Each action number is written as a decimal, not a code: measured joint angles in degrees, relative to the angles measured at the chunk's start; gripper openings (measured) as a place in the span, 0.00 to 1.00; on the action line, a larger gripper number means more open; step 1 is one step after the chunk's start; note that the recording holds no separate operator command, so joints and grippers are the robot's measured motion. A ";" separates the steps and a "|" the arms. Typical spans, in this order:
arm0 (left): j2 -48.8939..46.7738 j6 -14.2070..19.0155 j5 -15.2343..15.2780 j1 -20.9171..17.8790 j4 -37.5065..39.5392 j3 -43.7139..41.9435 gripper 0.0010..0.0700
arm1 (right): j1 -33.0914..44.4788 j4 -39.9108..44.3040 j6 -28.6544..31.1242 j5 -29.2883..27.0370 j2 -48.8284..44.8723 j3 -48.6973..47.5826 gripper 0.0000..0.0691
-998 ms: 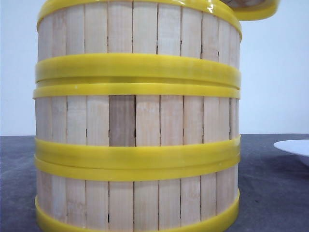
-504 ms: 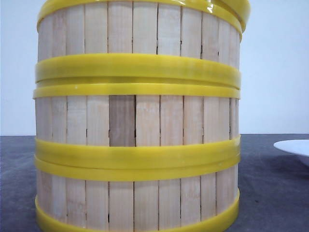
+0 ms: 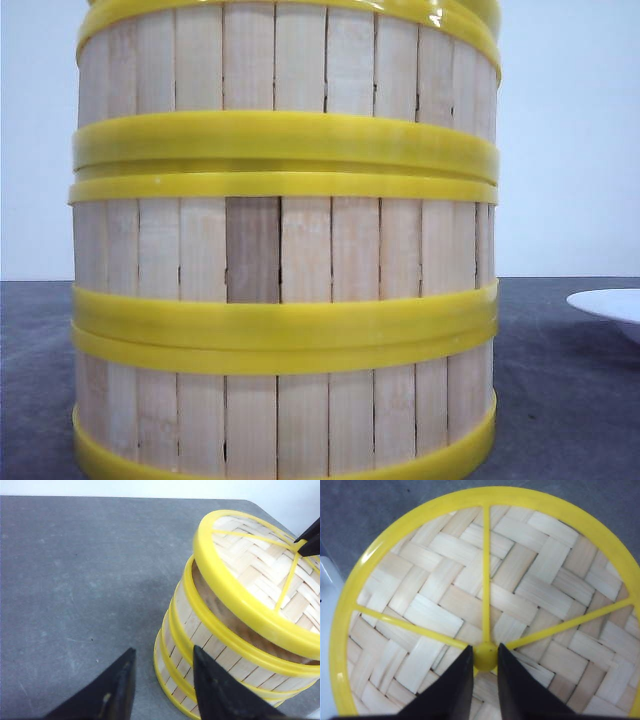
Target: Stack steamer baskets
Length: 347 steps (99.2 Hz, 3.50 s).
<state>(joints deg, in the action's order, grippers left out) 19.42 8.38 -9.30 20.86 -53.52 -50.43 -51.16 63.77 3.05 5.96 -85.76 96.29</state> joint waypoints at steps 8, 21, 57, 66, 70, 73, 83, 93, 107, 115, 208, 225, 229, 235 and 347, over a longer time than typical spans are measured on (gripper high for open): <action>0.00 0.00 -0.02 0.00 0.00 0.00 0.28 | -0.37 0.02 0.00 -0.02 -0.37 0.00 0.08; 0.00 0.00 0.00 0.00 0.00 0.00 0.28 | -0.59 0.48 0.00 0.02 -1.11 -0.02 0.08; 0.00 0.00 -0.02 0.00 -0.15 0.00 0.28 | -0.87 1.01 0.00 -0.11 -2.80 0.00 0.08; 0.00 0.00 -0.02 0.00 -0.17 0.00 0.28 | -0.90 1.05 0.00 0.00 -3.34 0.00 0.08; 0.00 -0.02 -0.02 0.00 -0.20 0.00 0.28 | -0.92 0.96 0.00 0.00 -3.43 0.00 0.08; 0.00 0.00 -0.02 0.00 -0.20 0.00 0.28 | -0.92 0.90 0.00 0.00 -3.43 0.00 0.08; 0.00 0.00 -0.02 0.00 -0.22 0.00 0.28 | -0.92 0.72 0.04 0.00 -3.43 0.00 0.11; 0.00 0.00 -0.02 0.00 -0.22 0.00 0.28 | -0.92 0.70 0.20 -0.04 -3.43 0.00 0.37; 0.00 -0.02 -0.02 0.00 -0.22 0.00 0.28 | -0.92 1.03 0.22 -0.02 -3.43 0.61 0.62; 0.00 0.00 -0.02 0.00 -0.22 0.00 0.28 | -0.92 1.33 0.22 -0.04 -3.43 2.23 0.65; 0.00 0.00 -0.02 0.00 1.07 0.00 0.28 | -0.94 8.35 4.37 -27.19 27.17 -0.81 0.66; 0.00 0.00 -0.02 0.00 1.07 0.00 0.28 | -0.94 4.70 9.60 -27.19 34.64 -14.38 0.66; 0.00 0.00 -0.02 0.00 1.07 0.00 0.28 | -0.94 3.54 10.62 -27.19 35.95 -16.74 0.66; 0.00 0.00 -0.02 0.00 1.07 0.00 0.28 | -0.94 2.58 11.89 -27.17 37.46 -19.23 0.64; 0.00 0.00 -0.02 0.00 1.95 0.00 0.02 | -0.94 -0.61 13.75 -27.19 38.75 -20.24 0.01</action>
<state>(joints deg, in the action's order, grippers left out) 19.42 8.38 -9.32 20.86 -51.57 -50.43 -52.10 63.16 16.80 -21.23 -47.00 76.05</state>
